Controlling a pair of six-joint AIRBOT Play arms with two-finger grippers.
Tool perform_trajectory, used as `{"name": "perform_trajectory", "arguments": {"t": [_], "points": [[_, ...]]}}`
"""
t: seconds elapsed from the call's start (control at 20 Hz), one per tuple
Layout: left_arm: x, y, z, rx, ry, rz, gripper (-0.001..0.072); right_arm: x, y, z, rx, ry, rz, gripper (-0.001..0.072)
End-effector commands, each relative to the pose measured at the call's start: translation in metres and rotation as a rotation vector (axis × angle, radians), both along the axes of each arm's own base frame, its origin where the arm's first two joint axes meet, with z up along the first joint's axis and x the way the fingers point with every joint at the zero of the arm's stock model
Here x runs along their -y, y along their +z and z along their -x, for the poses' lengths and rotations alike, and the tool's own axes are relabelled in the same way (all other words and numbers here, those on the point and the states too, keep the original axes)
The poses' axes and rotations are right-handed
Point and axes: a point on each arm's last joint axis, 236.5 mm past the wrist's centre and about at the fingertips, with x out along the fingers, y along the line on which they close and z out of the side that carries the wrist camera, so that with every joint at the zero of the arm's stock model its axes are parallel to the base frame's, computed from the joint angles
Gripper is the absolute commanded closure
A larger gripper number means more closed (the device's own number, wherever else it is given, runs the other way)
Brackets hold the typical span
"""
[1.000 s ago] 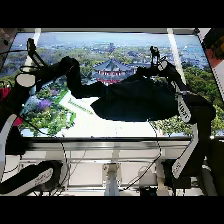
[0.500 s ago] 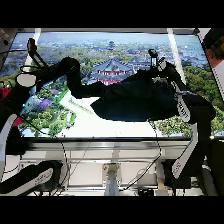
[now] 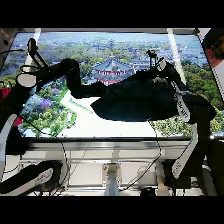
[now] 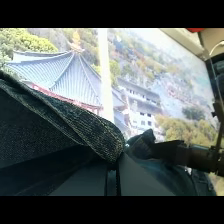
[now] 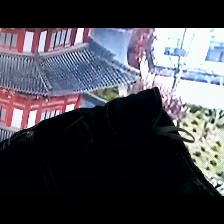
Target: Fold the clothes and pants, and hang the long-sleeved shirts on hangers.
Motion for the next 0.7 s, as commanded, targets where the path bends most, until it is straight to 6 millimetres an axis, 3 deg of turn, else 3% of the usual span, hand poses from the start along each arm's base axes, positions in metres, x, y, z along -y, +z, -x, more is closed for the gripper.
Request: {"name": "perform_trajectory", "arguments": {"t": [0.0, 0.05, 0.1, 0.15, 0.2, 0.25, 0.4, 0.55, 0.65], "points": [[-0.002, -0.002, 0.000, 0.004, -0.001, -0.023, 0.0683, 0.004, 0.019, -0.015, 0.051, -0.016, -0.007, 0.0683], [-0.002, -0.002, -0.001, 0.004, -0.001, -0.023, 0.0682, 0.009, 0.035, -0.026, 0.096, -0.024, -0.005, 0.0680], [-0.002, -0.002, 0.000, 0.004, -0.001, -0.023, 0.0683, 0.016, 0.050, -0.038, 0.146, -0.032, 0.015, 0.0625], [-0.002, -0.002, 0.000, 0.004, -0.002, -0.023, 0.0683, 0.023, 0.065, -0.049, 0.197, -0.045, 0.031, 0.0445], [-0.002, -0.001, 0.000, 0.004, -0.001, -0.022, 0.0683, 0.028, 0.076, -0.057, 0.224, -0.073, 0.024, 0.0373], [-0.002, -0.001, 0.000, 0.004, -0.001, -0.022, 0.0683, 0.028, 0.081, -0.059, 0.219, -0.110, -0.004, 0.0373], [-0.001, -0.002, 0.000, 0.003, -0.003, -0.022, 0.0683, 0.024, 0.061, -0.048, 0.100, -0.191, -0.076, 0.0373], [-0.001, -0.002, 0.000, 0.002, -0.005, -0.021, 0.0683, 0.007, 0.018, -0.011, -0.132, -0.160, -0.159, 0.0371], [-0.001, -0.002, 0.000, 0.001, -0.005, -0.022, 0.0683, -0.001, 0.011, -0.001, -0.179, -0.105, -0.234, 0.0371]]}}
